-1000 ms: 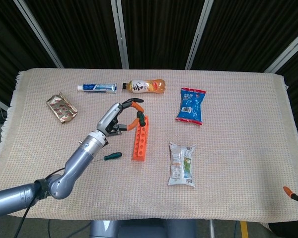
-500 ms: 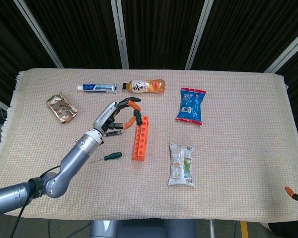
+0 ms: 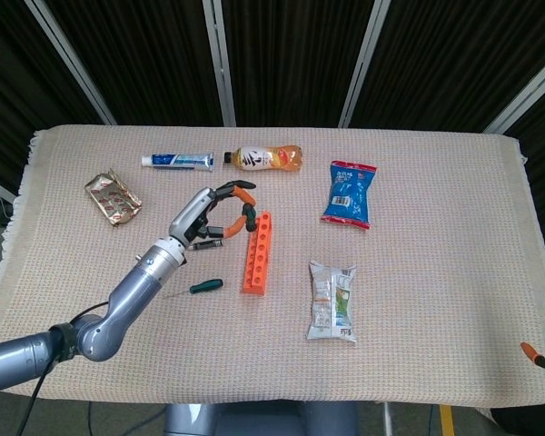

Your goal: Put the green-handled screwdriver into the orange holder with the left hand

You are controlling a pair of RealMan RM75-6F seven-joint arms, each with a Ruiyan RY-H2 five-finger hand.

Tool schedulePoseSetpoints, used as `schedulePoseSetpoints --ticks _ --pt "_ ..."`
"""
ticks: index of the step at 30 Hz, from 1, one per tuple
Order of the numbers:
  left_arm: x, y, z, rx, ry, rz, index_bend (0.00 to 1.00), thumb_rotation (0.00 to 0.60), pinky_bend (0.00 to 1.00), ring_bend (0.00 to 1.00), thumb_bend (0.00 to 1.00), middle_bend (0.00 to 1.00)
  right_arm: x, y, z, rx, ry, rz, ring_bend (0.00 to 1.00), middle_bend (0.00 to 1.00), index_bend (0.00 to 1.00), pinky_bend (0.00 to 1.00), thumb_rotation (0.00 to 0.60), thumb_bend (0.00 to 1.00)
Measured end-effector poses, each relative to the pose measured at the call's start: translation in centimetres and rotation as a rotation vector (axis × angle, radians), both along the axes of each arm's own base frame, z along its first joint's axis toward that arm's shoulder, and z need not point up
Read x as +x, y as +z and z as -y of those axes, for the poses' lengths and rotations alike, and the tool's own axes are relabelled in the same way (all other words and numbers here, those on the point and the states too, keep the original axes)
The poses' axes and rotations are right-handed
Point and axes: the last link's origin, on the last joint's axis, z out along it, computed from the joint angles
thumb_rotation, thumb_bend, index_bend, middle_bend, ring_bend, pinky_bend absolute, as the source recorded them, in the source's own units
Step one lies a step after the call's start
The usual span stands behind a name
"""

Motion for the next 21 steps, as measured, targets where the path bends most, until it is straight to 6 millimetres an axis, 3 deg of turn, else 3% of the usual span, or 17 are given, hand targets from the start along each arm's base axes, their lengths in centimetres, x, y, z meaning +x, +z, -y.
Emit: schedulePoseSetpoints --ticks 21 --pt "1.3 -0.1 0.0 -0.007 -0.039 -0.021 0.56 0.6 0.1 0.08 0.61 0.17 -0.3 0.1 -0.2 -0.006 -0.012 0.001 0.0 0.1 0.08 0.08 0.6 0.0"
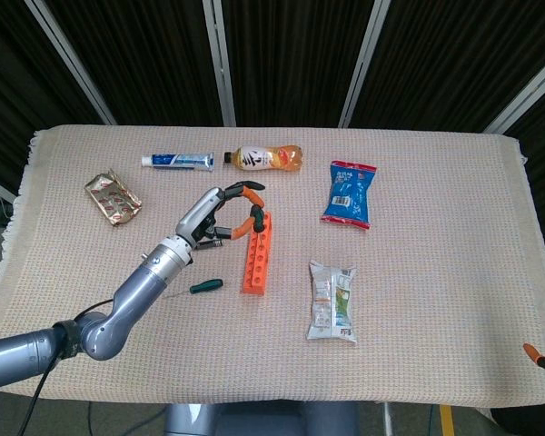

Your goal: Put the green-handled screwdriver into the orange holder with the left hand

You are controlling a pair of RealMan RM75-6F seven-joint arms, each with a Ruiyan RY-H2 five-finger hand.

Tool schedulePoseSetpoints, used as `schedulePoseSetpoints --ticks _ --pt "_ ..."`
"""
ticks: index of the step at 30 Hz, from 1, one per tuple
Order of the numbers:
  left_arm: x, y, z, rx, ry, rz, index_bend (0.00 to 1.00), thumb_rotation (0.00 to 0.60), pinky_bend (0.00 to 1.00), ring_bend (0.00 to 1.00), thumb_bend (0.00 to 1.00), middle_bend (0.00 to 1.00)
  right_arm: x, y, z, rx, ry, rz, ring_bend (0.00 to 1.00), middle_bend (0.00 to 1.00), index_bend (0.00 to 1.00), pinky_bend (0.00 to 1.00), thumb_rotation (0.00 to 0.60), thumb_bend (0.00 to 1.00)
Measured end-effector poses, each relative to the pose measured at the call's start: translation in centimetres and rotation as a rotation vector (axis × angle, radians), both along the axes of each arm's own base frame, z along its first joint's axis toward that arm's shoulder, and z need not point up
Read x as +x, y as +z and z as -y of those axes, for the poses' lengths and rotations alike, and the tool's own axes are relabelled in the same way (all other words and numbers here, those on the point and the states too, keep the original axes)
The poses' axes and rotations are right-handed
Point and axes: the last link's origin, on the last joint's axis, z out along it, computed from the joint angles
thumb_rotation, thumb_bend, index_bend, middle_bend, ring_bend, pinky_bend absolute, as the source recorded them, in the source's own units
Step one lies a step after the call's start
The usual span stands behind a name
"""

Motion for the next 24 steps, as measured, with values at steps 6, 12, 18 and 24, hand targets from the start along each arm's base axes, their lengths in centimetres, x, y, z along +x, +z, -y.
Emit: schedulePoseSetpoints --ticks 6,12,18,24 --pt "-0.1 -0.5 0.0 0.004 -0.003 -0.028 0.56 0.6 0.1 0.08 0.61 0.17 -0.1 0.0 -0.1 -0.001 -0.004 0.002 0.0 0.1 0.08 0.08 0.6 0.0" --pt "-0.1 -0.7 -0.1 0.015 -0.011 -0.054 0.56 0.6 0.1 0.08 0.61 0.17 -0.2 0.0 -0.1 -0.001 -0.004 0.004 0.0 0.1 0.08 0.08 0.6 0.0" --pt "-0.2 -0.9 0.0 0.028 -0.026 -0.085 0.56 0.6 0.1 0.08 0.61 0.17 -0.2 0.0 -0.2 -0.001 -0.005 0.004 0.0 0.1 0.08 0.08 0.6 0.0" --pt "-0.4 -1.6 0.3 0.025 -0.036 -0.11 0.56 0.6 0.1 0.08 0.61 0.17 -0.2 0.0 -0.2 -0.003 -0.007 0.004 0.0 0.1 0.08 0.08 0.6 0.0"
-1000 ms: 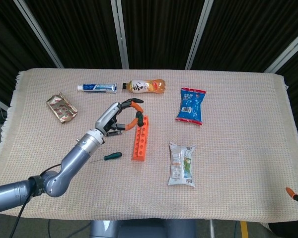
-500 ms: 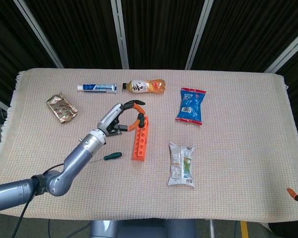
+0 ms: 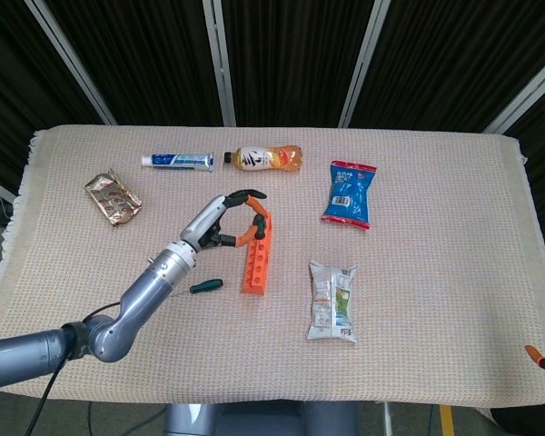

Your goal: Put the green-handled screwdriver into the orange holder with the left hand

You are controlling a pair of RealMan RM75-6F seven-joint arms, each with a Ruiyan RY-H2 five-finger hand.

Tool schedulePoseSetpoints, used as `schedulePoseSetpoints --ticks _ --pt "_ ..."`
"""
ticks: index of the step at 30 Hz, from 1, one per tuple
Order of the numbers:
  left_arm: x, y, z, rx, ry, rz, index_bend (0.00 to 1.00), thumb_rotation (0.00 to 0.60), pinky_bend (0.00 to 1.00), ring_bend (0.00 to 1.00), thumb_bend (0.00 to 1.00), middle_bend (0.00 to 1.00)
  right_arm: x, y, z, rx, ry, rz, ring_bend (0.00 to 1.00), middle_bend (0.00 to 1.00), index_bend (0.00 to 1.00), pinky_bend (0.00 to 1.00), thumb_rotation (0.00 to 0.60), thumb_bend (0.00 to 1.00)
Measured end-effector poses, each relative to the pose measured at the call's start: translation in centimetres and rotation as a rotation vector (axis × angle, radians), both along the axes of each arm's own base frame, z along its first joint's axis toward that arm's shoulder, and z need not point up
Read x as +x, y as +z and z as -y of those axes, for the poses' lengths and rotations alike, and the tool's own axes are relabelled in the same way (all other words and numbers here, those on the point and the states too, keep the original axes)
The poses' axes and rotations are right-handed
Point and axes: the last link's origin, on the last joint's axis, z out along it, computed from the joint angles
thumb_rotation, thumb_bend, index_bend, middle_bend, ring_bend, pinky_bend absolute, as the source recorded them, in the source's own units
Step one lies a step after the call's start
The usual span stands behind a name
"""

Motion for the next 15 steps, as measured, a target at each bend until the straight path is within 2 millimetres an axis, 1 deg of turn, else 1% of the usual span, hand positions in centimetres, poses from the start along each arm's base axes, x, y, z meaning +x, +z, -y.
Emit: schedulePoseSetpoints --ticks 4,15 --pt "-0.3 -0.7 0.3 -0.008 -0.006 -0.022 0.56 0.6 0.1 0.08 0.61 0.17 -0.1 0.0 -0.1 0.001 -0.002 0.001 0.0 0.1 0.08 0.08 0.6 0.0" --pt "-0.8 -1.6 0.5 0.043 -0.028 -0.071 0.56 0.6 0.1 0.08 0.61 0.17 -0.1 0.0 -0.1 0.0 -0.007 0.001 0.0 0.1 0.08 0.08 0.6 0.0"
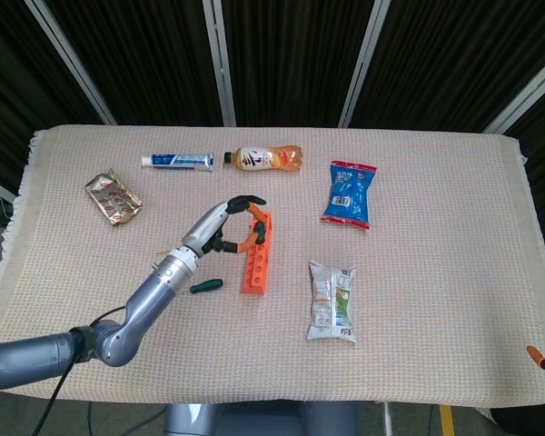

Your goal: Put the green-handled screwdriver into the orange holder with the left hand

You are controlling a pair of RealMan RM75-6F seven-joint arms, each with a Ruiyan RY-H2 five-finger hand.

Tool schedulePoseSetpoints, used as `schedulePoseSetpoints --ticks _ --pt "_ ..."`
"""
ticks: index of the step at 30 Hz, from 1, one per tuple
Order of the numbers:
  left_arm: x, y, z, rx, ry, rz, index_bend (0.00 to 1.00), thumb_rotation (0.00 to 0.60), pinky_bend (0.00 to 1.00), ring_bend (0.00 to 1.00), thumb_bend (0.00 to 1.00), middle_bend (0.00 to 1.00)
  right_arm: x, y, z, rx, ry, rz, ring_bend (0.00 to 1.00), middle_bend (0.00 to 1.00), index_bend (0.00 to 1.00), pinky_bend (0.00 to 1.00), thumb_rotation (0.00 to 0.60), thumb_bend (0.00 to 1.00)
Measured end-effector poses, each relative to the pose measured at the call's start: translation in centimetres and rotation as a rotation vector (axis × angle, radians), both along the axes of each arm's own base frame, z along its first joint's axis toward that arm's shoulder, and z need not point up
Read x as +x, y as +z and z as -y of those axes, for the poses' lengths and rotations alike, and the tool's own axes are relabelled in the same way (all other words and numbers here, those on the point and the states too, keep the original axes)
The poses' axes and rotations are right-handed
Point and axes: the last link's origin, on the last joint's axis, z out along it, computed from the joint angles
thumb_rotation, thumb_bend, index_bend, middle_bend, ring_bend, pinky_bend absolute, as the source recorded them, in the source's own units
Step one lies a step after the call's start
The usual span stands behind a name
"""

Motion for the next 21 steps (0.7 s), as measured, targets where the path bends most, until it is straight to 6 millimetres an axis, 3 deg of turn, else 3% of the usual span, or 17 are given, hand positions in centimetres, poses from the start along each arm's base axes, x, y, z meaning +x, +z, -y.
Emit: schedulePoseSetpoints --ticks 21 --pt "-1.3 -1.6 0.7 -0.017 0.026 0.0 0.56 0.6 0.06 0.08 0.62 0.17 -0.2 0.0 0.0 0.0 -0.008 0.001 0.0 0.1 0.08 0.08 0.6 0.0"
